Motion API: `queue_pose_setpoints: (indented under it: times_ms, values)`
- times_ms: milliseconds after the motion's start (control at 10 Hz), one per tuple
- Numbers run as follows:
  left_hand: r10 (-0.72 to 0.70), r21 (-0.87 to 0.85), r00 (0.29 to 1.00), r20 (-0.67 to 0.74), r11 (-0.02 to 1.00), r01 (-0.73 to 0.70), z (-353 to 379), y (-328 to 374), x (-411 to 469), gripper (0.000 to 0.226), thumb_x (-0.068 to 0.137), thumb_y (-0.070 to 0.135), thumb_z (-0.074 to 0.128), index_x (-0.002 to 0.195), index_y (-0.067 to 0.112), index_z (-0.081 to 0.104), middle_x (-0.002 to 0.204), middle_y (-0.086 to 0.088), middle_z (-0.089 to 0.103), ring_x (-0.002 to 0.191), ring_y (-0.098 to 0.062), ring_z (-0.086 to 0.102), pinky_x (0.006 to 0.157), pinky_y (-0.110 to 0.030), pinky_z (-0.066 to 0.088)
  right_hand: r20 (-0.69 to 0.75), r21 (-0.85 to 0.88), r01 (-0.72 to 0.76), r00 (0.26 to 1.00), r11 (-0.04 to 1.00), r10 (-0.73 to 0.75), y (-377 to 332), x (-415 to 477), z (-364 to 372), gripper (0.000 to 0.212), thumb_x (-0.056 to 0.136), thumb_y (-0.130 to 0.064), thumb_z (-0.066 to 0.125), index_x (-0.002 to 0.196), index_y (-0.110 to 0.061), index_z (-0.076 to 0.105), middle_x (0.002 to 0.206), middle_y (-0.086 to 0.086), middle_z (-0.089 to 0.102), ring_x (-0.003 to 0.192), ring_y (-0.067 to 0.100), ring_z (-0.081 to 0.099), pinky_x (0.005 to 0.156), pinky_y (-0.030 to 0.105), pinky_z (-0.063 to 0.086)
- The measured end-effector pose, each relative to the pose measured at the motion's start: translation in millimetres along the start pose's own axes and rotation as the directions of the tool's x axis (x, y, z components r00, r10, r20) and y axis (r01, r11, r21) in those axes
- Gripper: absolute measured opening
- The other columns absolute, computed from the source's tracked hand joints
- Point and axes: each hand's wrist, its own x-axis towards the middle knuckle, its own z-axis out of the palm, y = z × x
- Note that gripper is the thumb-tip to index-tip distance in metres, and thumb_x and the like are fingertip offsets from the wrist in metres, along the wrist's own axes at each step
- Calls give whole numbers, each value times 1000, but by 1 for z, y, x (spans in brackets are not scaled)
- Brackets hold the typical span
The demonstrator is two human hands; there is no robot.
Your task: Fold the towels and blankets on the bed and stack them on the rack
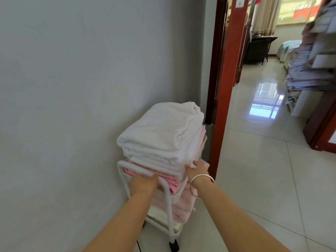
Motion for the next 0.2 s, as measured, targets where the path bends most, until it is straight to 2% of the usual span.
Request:
queue_pose_setpoints:
  times_ms: [100, 200]
  values:
    - [118, 145, 986, -119, 984, -100, -14, 21, -14, 63, 87, 27, 67, 140, 2, 42, 139, -20, 42, 118, -35, 52, 95, -36, 48, 17, -56, 115, 993, 992, -114, -18, -29, -15, 50, 97, -24, 54, 143, -13, 38, 111, 5, 56, 97, 21, 54, 98, 34, 46]
    - [369, 41, 925, -90, 929, -367, -29, 70, -43, 27, 92, 15, 55, 117, 12, 65, 122, -6, 64, 112, -26, 60, 98, -34, 45, 13, -84, 263, 965, 961, -263, -53, -71, -37, 43, 98, -24, 53, 139, -18, 43, 128, 4, 56, 109, 20, 55, 94, 27, 43]
